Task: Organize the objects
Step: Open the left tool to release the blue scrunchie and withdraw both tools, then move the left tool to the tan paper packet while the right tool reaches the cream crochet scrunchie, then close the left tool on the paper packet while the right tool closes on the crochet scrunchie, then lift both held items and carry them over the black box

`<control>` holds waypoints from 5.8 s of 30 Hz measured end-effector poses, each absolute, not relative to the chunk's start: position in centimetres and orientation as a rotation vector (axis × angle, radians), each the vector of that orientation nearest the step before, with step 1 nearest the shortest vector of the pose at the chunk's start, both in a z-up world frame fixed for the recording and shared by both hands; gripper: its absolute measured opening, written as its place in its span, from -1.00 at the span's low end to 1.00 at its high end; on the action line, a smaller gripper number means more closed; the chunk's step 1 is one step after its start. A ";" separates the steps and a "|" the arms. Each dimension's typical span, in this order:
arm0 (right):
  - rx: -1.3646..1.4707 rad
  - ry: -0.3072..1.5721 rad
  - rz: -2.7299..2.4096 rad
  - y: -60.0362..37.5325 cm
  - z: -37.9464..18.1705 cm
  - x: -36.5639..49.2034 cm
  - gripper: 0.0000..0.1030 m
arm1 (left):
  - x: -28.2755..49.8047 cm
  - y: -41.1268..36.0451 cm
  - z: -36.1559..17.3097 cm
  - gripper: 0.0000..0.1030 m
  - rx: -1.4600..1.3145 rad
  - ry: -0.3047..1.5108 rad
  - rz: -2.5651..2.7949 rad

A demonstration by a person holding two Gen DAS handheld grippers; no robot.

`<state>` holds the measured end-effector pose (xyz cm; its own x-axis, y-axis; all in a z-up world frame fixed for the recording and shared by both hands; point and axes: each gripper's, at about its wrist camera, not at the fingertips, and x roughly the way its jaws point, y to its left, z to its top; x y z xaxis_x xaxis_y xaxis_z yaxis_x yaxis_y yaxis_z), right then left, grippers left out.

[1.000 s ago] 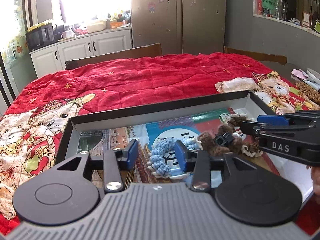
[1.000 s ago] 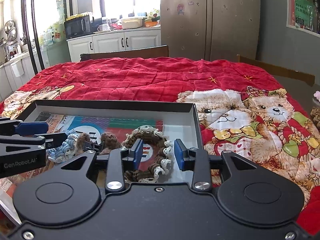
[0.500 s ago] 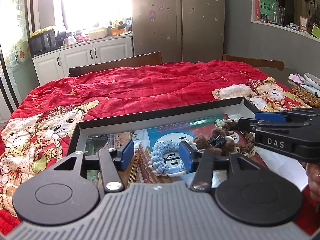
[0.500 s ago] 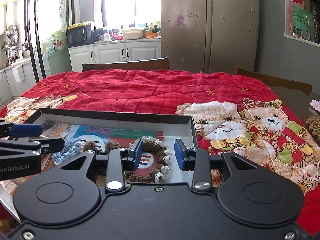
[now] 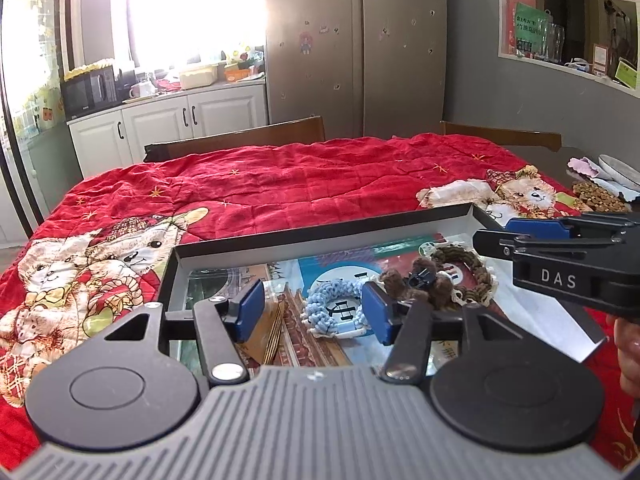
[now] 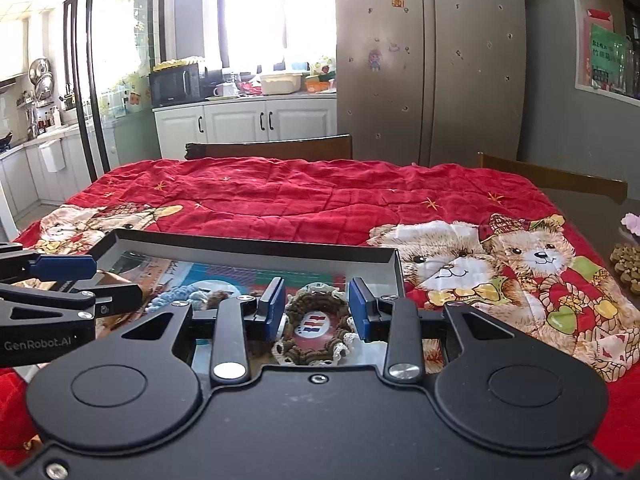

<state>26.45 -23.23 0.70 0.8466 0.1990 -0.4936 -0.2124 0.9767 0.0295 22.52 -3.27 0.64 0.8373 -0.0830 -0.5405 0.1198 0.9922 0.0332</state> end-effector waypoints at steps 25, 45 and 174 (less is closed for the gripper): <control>-0.122 0.503 0.318 -21.2 2.5 19.6 -0.30 | 17.2 -1.8 3.1 0.45 0.071 0.503 -0.130; -0.154 0.465 0.376 -22.0 4.1 13.8 -0.28 | 12.3 -1.2 4.7 0.55 0.104 0.451 -0.160; -0.134 0.415 0.455 -23.5 2.4 8.4 -0.74 | 9.2 -0.1 1.8 -0.35 0.067 0.523 -0.257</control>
